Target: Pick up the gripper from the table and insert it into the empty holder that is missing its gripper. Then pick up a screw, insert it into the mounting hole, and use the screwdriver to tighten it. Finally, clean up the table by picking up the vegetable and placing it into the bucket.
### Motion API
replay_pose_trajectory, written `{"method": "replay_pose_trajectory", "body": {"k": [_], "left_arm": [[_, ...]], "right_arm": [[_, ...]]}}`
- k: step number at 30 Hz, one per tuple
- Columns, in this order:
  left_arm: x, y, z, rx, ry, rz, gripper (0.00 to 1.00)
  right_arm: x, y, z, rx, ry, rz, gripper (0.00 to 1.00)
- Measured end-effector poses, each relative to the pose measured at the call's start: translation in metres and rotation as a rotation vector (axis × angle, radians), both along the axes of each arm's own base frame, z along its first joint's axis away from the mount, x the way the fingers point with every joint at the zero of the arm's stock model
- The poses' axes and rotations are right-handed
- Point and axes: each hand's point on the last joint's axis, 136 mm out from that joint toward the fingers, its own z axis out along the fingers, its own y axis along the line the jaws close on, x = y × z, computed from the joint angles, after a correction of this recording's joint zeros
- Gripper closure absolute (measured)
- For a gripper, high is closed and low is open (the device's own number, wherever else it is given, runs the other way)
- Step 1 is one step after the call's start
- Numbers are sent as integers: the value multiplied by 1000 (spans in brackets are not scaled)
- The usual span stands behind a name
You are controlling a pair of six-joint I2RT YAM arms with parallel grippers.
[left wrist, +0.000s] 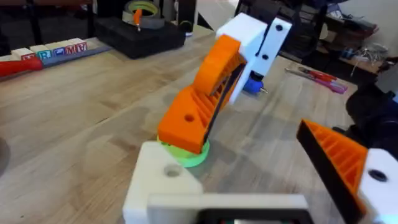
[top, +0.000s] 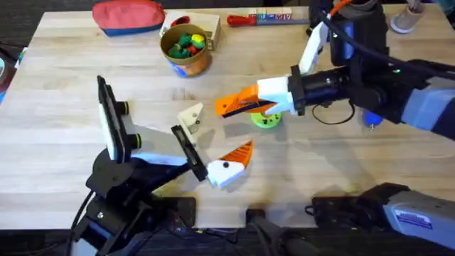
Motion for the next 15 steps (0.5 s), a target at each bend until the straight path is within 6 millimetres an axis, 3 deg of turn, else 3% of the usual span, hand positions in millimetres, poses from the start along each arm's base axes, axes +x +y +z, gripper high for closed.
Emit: {"method": "replay_pose_trajectory", "body": {"k": [15], "left_arm": [[0, 0, 0, -3, 5, 0, 66]], "right_arm": [[-20, 26, 4, 39, 63, 88, 998]]}}
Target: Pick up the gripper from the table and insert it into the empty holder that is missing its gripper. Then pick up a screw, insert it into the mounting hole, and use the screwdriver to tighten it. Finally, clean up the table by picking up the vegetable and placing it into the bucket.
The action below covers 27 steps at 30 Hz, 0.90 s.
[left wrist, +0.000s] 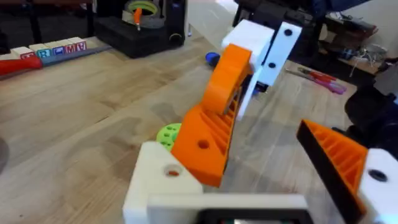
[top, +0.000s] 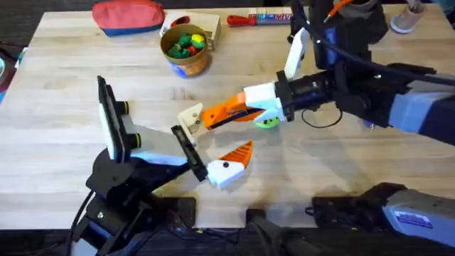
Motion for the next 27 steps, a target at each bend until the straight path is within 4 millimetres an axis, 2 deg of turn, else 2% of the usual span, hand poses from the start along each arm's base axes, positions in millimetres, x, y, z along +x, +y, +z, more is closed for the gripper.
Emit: {"method": "replay_pose_trajectory", "body": {"k": [5, 16, 27], "left_arm": [[0, 0, 0, 0, -1, 1, 65], [8, 5, 0, 0, 3, 56, 65], [4, 3, 0, -13, 26, 31, 65]], "right_arm": [[5, 3, 4, 19, -12, -8, 998], [17, 28, -10, 92, 37, 48, 998], [12, 38, -24, 103, 101, 94, 998]]}}
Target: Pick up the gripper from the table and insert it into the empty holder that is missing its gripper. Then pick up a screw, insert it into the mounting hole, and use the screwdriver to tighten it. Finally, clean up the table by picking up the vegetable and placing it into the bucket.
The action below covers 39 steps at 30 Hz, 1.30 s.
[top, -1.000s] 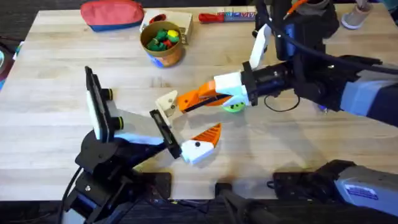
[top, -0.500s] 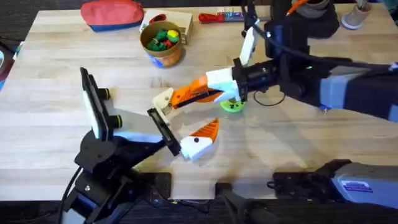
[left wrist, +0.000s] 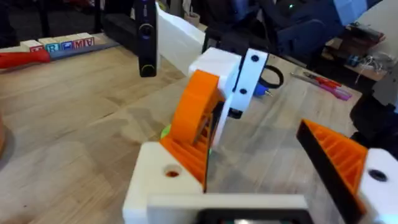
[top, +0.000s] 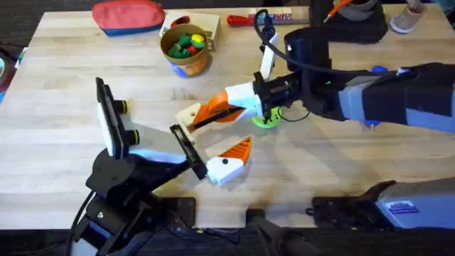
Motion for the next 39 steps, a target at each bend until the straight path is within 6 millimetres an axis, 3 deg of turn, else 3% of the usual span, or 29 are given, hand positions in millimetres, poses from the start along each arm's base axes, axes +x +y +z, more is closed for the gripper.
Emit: {"method": "replay_pose_trajectory", "body": {"k": [13, 39], "left_arm": [[6, 4, -1, -1, 9, 41, 65], [5, 4, -1, -15, 33, 28, 65]], "right_arm": [[5, 13, -1, -29, -43, -36, 998], [6, 20, -6, -31, -110, -27, 998]]}}
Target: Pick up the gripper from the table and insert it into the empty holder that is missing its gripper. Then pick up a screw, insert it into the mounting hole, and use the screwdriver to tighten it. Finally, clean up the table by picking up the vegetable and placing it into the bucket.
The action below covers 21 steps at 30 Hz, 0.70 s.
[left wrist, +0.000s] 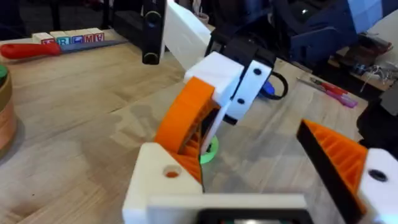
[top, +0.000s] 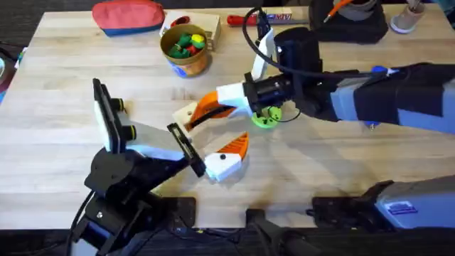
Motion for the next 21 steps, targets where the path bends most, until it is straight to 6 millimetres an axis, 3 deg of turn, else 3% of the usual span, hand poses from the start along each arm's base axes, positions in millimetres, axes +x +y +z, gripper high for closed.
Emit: {"method": "replay_pose_trajectory", "body": {"k": [14, 21], "left_arm": [[1, 0, 0, 1, 0, 5, 65], [-1, -1, 0, 2, -4, -4, 66]], "right_arm": [[-1, 0, 1, 17, -72, 25, 981], [-8, 1, 4, 47, -89, 75, 752]]}}
